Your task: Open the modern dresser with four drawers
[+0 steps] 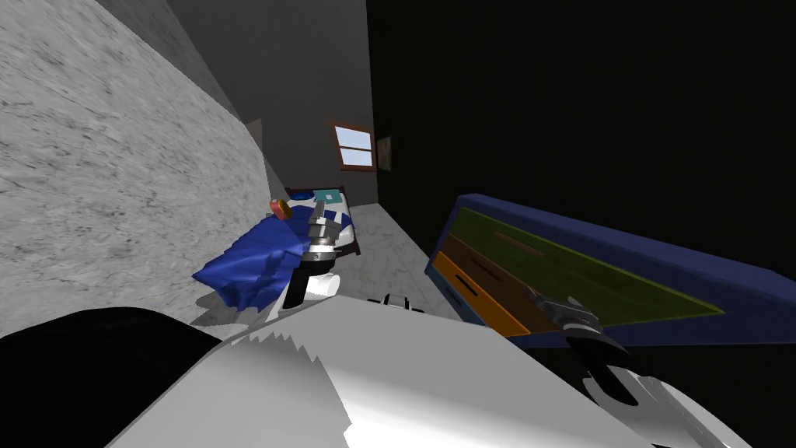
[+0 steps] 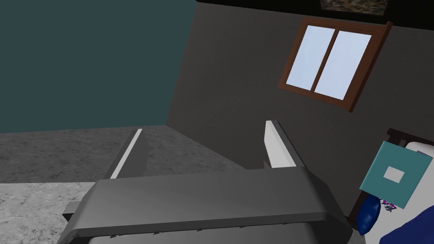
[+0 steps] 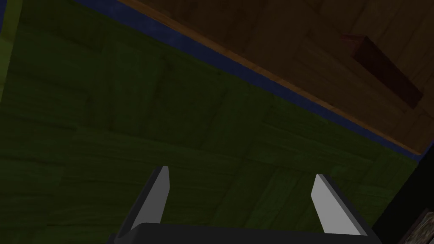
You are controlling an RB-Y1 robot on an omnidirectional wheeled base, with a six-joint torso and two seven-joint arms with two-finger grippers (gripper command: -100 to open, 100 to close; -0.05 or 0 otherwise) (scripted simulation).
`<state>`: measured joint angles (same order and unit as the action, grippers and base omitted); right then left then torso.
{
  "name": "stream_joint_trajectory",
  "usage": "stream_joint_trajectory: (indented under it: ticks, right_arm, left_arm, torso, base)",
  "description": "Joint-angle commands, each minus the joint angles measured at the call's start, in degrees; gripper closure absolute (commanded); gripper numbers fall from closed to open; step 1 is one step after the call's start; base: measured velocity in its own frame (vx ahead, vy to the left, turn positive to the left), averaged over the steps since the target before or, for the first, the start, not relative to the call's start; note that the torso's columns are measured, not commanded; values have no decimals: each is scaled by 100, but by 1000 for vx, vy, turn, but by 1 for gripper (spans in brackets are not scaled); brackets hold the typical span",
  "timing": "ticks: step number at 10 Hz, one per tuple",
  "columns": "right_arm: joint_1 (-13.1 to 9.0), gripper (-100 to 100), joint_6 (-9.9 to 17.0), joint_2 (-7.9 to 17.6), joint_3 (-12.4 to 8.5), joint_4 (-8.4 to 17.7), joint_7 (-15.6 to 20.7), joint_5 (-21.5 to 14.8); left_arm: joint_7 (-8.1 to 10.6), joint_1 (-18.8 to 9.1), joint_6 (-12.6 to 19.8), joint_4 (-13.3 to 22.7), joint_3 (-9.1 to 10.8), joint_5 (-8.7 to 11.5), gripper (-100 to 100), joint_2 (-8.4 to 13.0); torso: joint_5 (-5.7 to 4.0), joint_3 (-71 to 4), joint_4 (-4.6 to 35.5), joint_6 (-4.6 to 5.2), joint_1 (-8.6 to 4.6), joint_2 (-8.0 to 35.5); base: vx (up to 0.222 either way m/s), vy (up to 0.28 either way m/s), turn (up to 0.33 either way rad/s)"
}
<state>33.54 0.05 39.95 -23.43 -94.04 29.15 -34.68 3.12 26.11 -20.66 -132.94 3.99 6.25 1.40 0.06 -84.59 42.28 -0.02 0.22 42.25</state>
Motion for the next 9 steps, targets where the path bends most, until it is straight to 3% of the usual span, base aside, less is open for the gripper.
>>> stream_joint_trajectory:
  ticks: [1,4,7,9]
  right_arm:
    - [-68,-100,69,205,-163,480,314,-216]
    - [-82,-100,274,497,-297,991,630,-428]
    - [-91,-100,373,640,-359,1213,782,-524]
    - [-111,-100,561,922,-474,1636,1069,-697]
  left_arm:
    - [0,1,0,0,0,0,0,0]
    - [0,1,0,-1,1,0,0,0]
    - [0,0,0,0,1,0,0,0]
    - [0,0,0,0,1,0,0,1]
  torso:
    - [-1,-4,-2,4,-10,-7]
    - [-7,3,1,3,-33,7]
    - [-8,8,4,1,-25,11]
    - [-6,-1,-1,1,-20,-2]
  base:
    - [76,153,83]
    - [69,152,115]
    - [33,102,62]
    - [59,124,136]
